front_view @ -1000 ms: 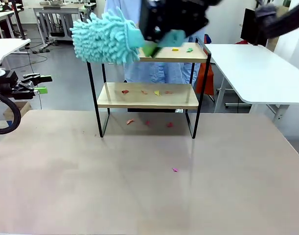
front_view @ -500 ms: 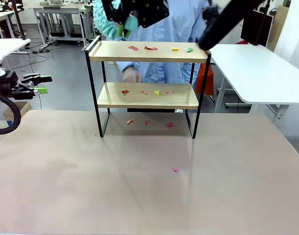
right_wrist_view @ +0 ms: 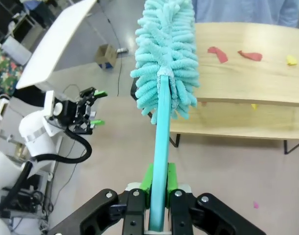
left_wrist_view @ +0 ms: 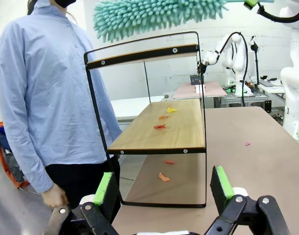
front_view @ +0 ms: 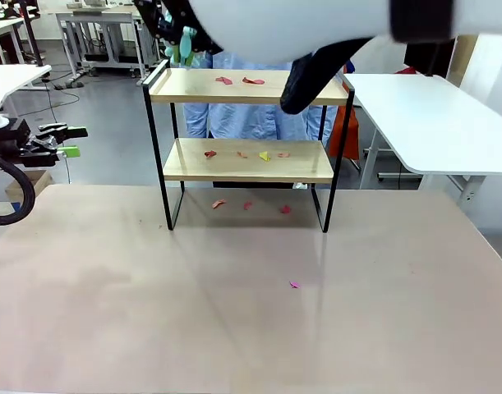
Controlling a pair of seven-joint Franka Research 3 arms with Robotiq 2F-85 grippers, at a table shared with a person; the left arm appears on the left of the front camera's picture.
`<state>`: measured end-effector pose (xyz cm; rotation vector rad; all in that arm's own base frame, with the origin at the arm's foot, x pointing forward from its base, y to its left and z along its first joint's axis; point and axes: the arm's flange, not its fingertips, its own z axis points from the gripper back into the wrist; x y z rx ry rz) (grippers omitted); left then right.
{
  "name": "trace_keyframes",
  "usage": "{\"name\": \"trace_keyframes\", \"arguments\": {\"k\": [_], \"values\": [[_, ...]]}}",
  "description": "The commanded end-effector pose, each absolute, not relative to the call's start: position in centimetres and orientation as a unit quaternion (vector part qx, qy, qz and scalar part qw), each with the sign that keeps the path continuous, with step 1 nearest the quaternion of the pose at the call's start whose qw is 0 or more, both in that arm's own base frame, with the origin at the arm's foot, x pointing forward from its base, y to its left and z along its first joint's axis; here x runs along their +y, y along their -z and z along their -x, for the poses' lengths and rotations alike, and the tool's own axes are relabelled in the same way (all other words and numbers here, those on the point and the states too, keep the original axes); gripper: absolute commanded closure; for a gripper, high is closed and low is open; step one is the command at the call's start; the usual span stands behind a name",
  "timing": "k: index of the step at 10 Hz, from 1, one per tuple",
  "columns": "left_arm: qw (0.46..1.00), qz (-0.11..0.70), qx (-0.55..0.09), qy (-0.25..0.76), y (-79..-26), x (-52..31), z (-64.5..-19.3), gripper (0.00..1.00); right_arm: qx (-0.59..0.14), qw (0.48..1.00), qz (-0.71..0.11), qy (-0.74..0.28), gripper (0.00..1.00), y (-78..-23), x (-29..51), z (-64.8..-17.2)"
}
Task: Clean the shelf.
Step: Clean the specific section of the Shelf indicated by the human with the Duster.
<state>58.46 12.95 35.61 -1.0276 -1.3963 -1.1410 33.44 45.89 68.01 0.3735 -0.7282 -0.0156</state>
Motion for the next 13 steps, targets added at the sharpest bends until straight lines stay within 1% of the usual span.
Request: {"name": "trace_keyframes", "arguments": {"k": [1,3,6,7,11,13], "values": [[0.506,0.424,-0.581,0.476,-35.9,13.0,-58.5,0.00,-0.365,0.910,-0.193,0.035,0.88,-67.6,50.3,-36.1],[0.506,0.424,-0.581,0.476,-35.9,13.0,-58.5,0.00,-0.354,0.914,-0.193,0.029,0.88,-65.7,51.4,-37.2],[0.506,0.424,-0.581,0.476,-35.9,13.0,-58.5,0.00,-0.322,0.925,-0.195,0.042,0.88,-63.4,51.1,-37.6],[0.506,0.424,-0.581,0.476,-35.9,13.0,-58.5,0.00,-0.332,0.925,-0.185,0.017,0.88,-62.9,49.9,-37.1],[0.506,0.424,-0.581,0.476,-35.9,13.0,-58.5,0.00,-0.328,0.926,-0.186,0.019,0.88,-62.6,50.2,-37.4],[0.506,0.424,-0.581,0.476,-35.9,13.0,-58.5,0.00,-0.306,0.932,-0.180,0.067,0.88,-63.4,44.1,-37.1]]}}
